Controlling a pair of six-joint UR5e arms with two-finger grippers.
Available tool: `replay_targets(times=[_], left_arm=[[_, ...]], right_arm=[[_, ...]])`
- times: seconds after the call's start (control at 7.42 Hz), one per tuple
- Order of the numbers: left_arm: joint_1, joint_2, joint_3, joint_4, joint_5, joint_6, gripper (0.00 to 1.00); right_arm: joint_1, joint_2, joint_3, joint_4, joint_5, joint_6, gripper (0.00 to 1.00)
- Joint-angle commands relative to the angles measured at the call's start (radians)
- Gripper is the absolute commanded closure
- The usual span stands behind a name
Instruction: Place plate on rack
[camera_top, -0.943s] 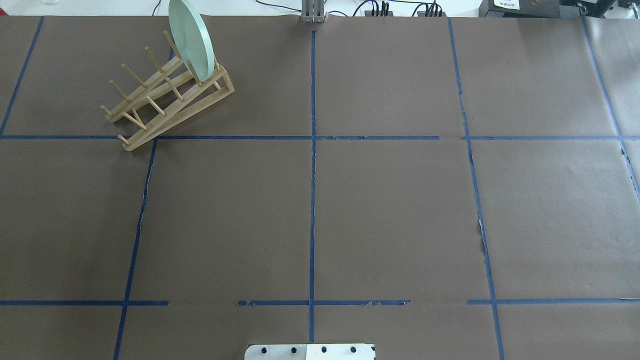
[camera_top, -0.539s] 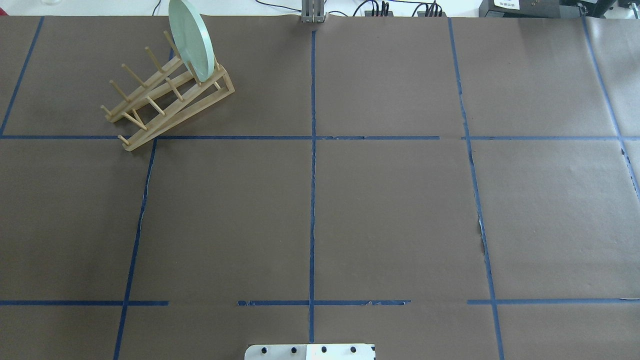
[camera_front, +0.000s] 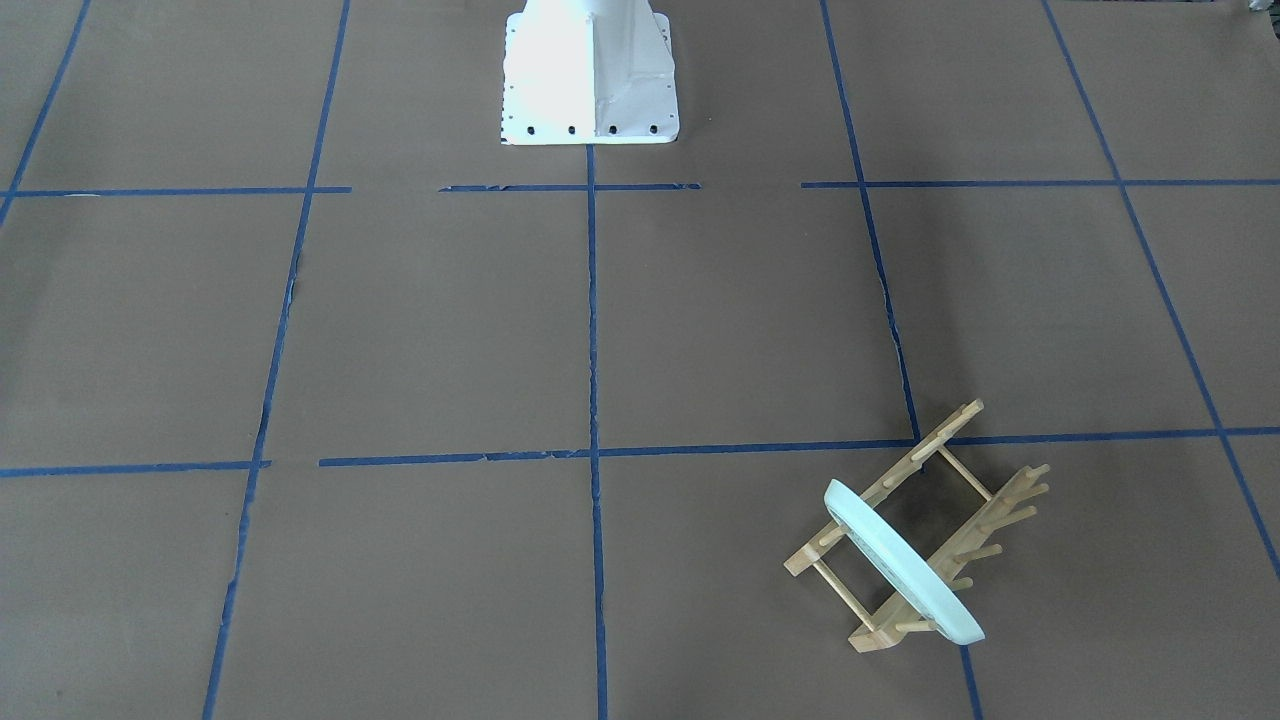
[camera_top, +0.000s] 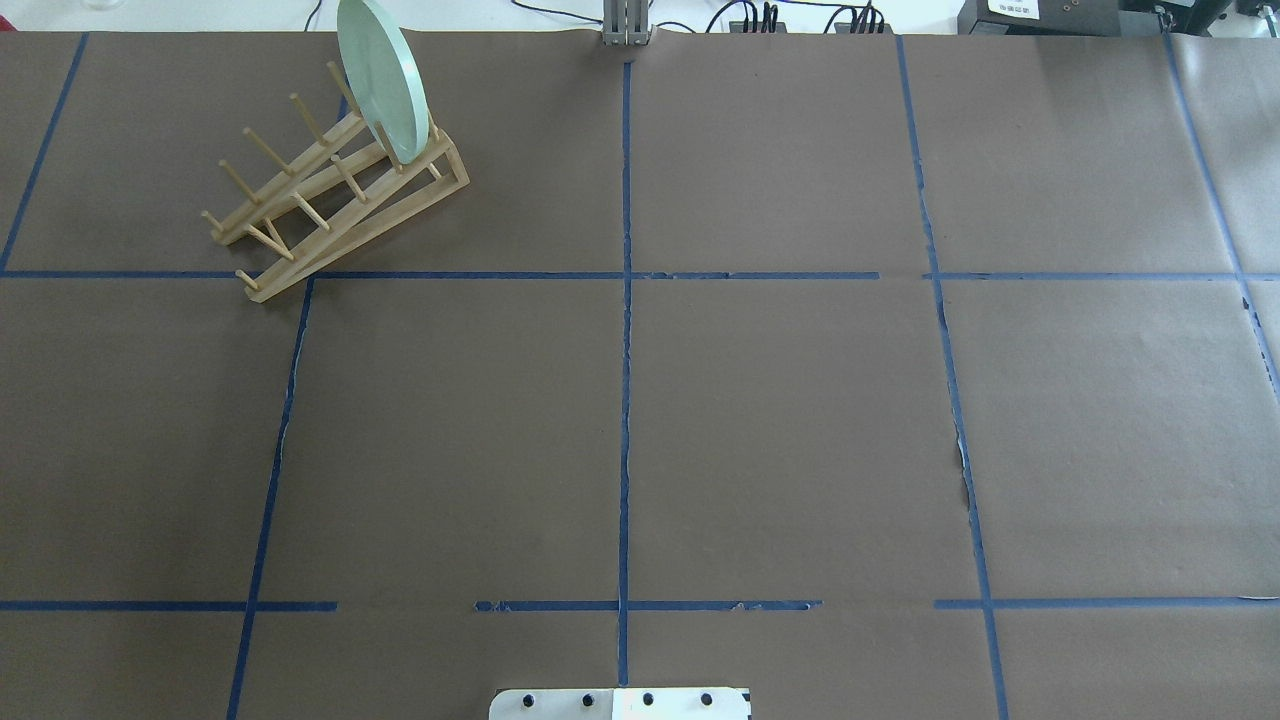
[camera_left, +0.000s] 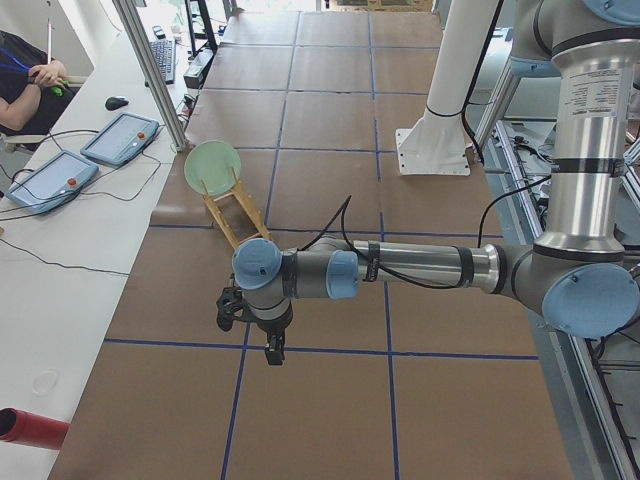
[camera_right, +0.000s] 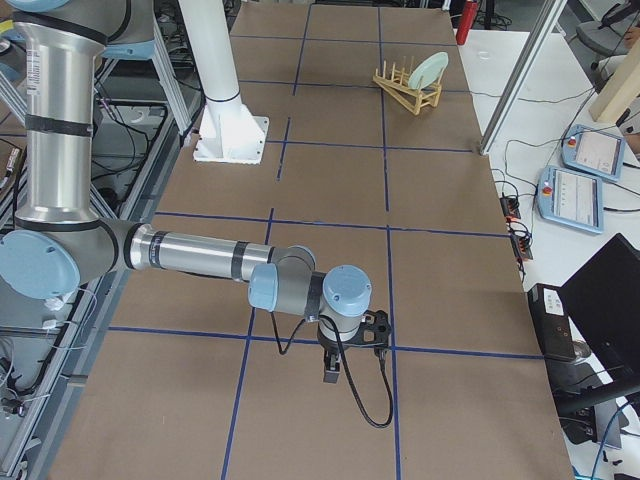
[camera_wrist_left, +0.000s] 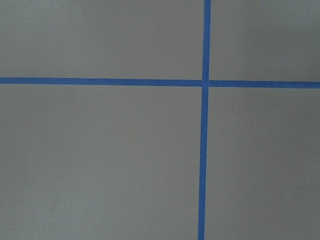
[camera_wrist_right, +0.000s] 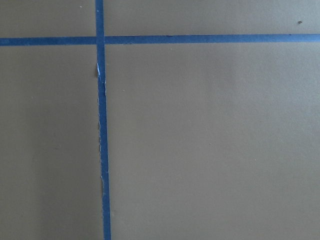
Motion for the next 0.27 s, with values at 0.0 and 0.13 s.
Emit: replay_targets(times=[0.0,0.13], left_arm=[[0.002,0.000,0.000,-0.002,0.000,0.000,0.00],[0.000,-0.002,0.000,-0.002,-0.002,0.000,0.00]], right_arm=[[0.000,0.000,0.000,0.000,0.000,0.000,0.00],[0.000,0.000,0.000,0.000,0.000,0.000,0.00]])
